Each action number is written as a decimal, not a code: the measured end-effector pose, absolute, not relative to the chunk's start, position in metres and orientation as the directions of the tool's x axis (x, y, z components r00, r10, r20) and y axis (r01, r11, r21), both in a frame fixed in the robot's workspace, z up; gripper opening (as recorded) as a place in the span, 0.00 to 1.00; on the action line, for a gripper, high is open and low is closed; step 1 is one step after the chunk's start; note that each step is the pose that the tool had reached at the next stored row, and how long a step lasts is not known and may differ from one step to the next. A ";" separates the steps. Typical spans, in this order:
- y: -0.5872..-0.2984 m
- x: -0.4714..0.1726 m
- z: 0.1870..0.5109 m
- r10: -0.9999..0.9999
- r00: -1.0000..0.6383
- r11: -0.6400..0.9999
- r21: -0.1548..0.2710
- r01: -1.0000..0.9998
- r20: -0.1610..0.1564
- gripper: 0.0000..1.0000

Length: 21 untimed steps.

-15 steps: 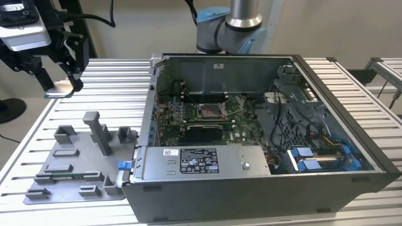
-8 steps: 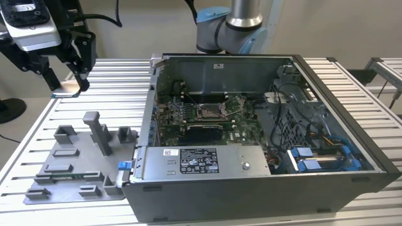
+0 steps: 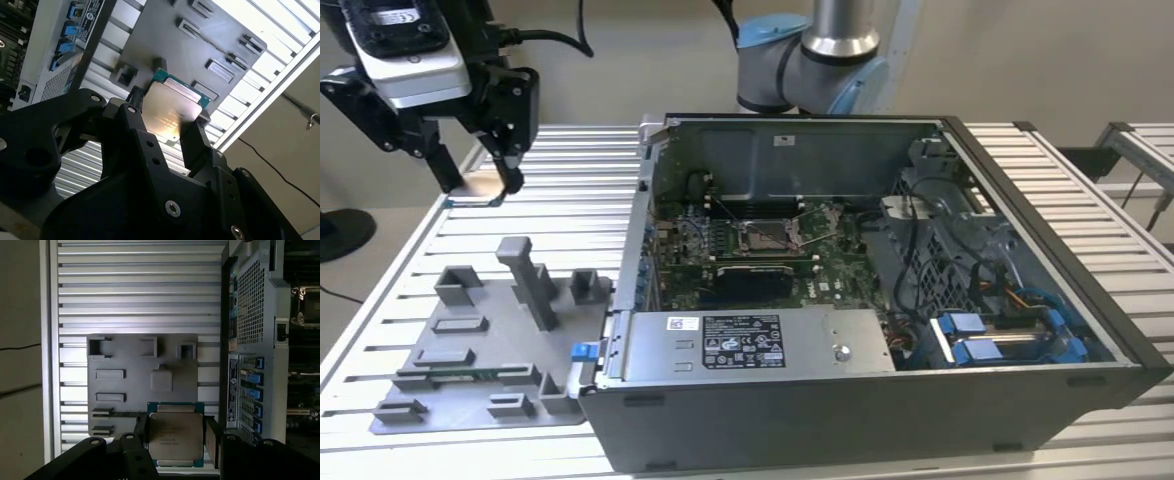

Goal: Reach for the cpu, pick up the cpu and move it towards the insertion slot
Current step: 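Pick up the cpu and move it towards the insertion slot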

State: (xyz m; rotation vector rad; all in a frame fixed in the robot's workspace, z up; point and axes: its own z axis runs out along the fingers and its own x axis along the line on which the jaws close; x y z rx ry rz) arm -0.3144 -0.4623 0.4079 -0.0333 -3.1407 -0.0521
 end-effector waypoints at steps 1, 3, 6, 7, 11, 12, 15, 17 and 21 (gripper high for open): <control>-0.462 -0.313 0.408 0.021 -1.000 0.999 0.033 0.021 0.001 0.00; -0.462 -0.310 0.408 0.021 -1.000 0.999 0.033 0.021 0.001 0.00; -0.462 -0.305 0.408 0.021 -1.000 0.999 0.033 0.021 0.001 0.00; -0.462 -0.304 0.408 0.021 -1.000 0.999 0.033 0.021 0.001 0.00; -0.462 -0.299 0.408 0.021 -1.000 0.999 0.033 0.021 0.001 0.00; -0.462 -0.298 0.408 0.021 -1.000 0.999 0.033 0.021 0.001 0.00; -0.462 -0.294 0.408 0.021 -1.000 0.999 0.033 0.021 0.001 0.00; -0.462 -0.292 0.408 0.021 -1.000 0.999 0.033 0.021 0.001 0.00; -0.462 -0.287 0.408 0.021 -1.000 0.999 0.033 0.021 0.001 0.00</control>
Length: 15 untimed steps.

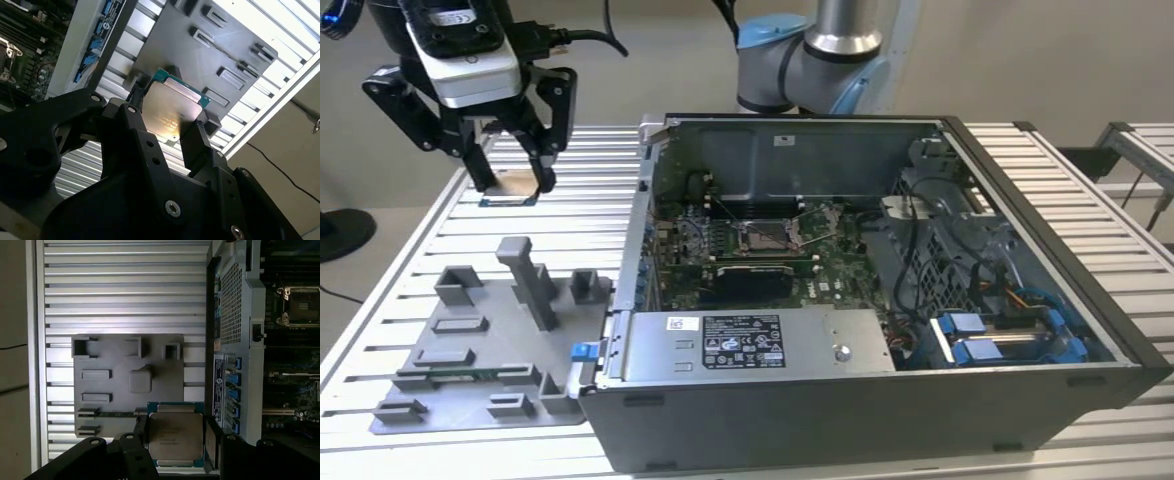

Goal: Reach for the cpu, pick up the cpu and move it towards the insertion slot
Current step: 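Pick up the cpu and move it towards the insertion slot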

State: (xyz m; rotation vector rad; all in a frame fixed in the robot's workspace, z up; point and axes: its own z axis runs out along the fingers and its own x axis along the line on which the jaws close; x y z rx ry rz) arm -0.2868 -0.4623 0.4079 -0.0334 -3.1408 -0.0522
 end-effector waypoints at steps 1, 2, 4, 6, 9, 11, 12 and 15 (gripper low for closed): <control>-0.462 -0.286 0.408 0.021 -1.000 0.999 0.033 0.021 0.001 0.00; -0.462 -0.284 0.408 0.021 -1.000 0.999 0.033 0.021 0.001 0.00; -0.462 -0.282 0.408 0.021 -1.000 0.999 0.033 0.021 0.001 0.00; -0.462 -0.279 0.408 0.021 -1.000 0.999 0.033 0.021 0.001 0.00; -0.462 -0.276 0.408 0.021 -1.000 0.999 0.033 0.021 0.001 0.00; -0.462 -0.274 0.408 0.021 -1.000 0.999 0.033 0.021 0.001 0.00; -0.462 -0.273 0.408 0.021 -1.000 0.999 0.033 0.021 0.001 0.00; -0.462 -0.271 0.408 0.021 -1.000 0.999 0.033 0.021 0.001 0.00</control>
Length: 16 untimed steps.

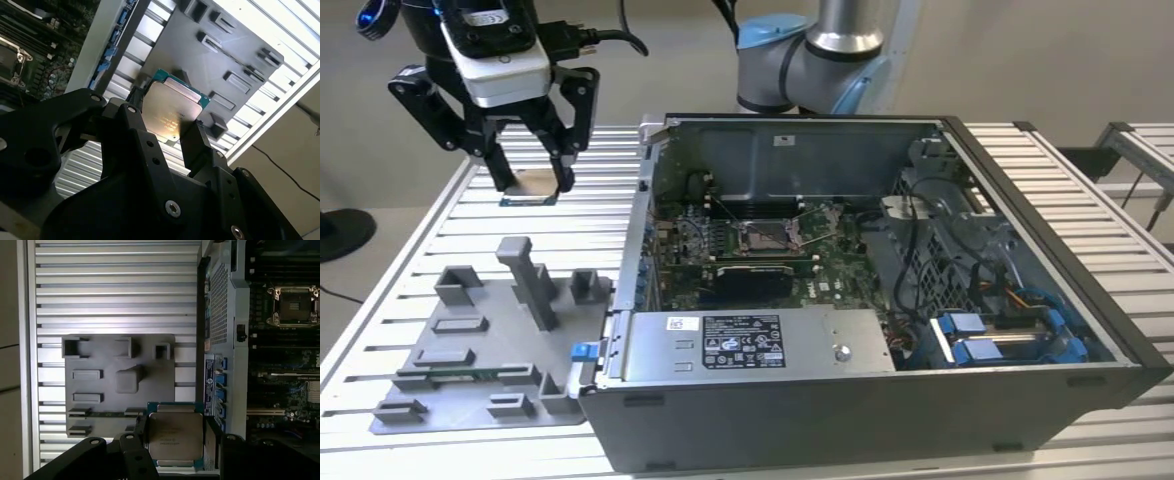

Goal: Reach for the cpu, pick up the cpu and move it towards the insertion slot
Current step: 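Pick up the cpu and move it towards the insertion slot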

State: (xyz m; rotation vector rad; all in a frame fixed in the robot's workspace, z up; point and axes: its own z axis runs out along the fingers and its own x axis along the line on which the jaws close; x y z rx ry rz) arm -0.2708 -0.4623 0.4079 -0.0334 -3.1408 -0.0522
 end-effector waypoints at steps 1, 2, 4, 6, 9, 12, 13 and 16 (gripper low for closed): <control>-0.462 -0.270 0.408 0.021 -1.000 0.999 0.033 0.021 0.001 0.00; -0.462 -0.269 0.408 0.021 -1.000 0.999 0.033 0.021 0.001 0.00; -0.462 -0.267 0.408 0.021 -1.000 0.999 0.033 0.021 0.001 0.00; -0.462 -0.265 0.408 0.021 -1.000 0.999 0.033 0.021 0.001 0.00; -0.462 -0.262 0.408 0.021 -1.000 0.999 0.033 0.021 0.001 0.00; -0.462 -0.260 0.408 0.021 -1.000 0.999 0.033 0.021 0.001 0.00; -0.462 -0.259 0.408 0.021 -1.000 0.999 0.033 0.021 0.001 0.00; -0.462 -0.256 0.408 0.021 -1.000 0.999 0.033 0.021 0.001 0.00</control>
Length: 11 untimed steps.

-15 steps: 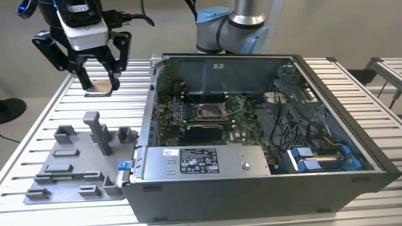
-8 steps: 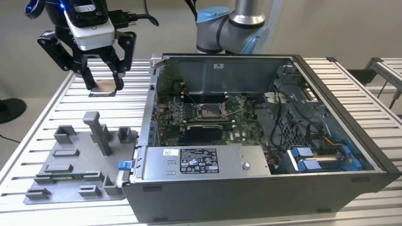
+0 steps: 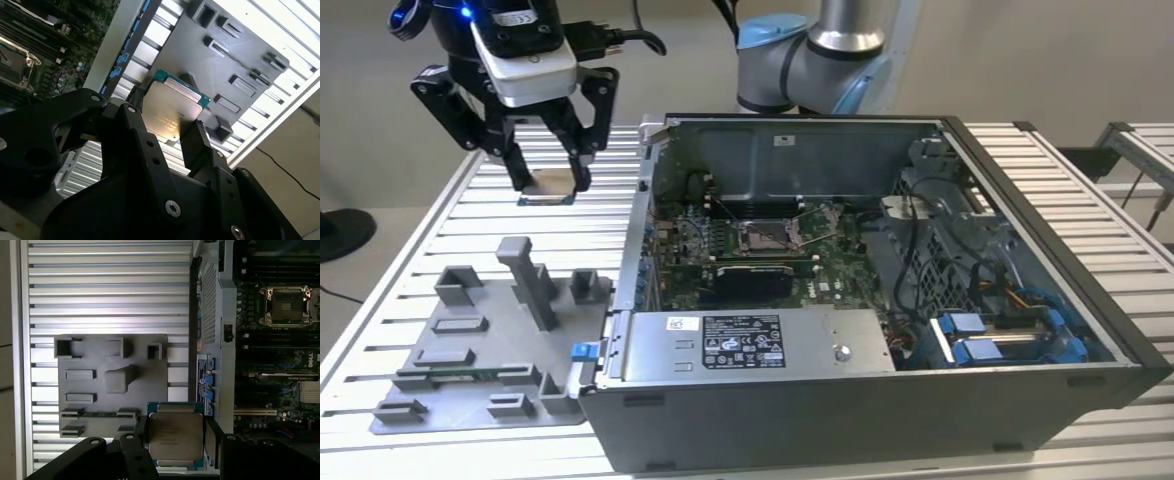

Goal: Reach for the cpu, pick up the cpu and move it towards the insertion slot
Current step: 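Pick up the cpu and move it towards the insertion slot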

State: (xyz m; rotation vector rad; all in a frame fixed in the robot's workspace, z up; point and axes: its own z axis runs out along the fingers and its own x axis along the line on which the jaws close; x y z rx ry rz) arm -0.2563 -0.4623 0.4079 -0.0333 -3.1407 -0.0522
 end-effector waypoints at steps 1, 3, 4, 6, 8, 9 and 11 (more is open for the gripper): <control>-0.462 -0.255 0.408 0.021 -1.000 0.999 0.033 0.021 0.001 0.00; -0.462 -0.254 0.408 0.021 -1.000 0.999 0.033 0.021 0.001 0.00; -0.462 -0.253 0.408 0.021 -1.000 0.999 0.033 0.021 0.001 0.00; -0.462 -0.251 0.408 0.021 -1.000 0.999 0.033 0.021 0.001 0.00; -0.462 -0.249 0.408 0.021 -1.000 0.999 0.033 0.021 0.001 0.00; -0.462 -0.247 0.408 0.021 -1.000 0.999 0.033 0.021 0.001 0.00; -0.462 -0.245 0.408 0.021 -1.000 0.999 0.033 0.021 0.001 0.00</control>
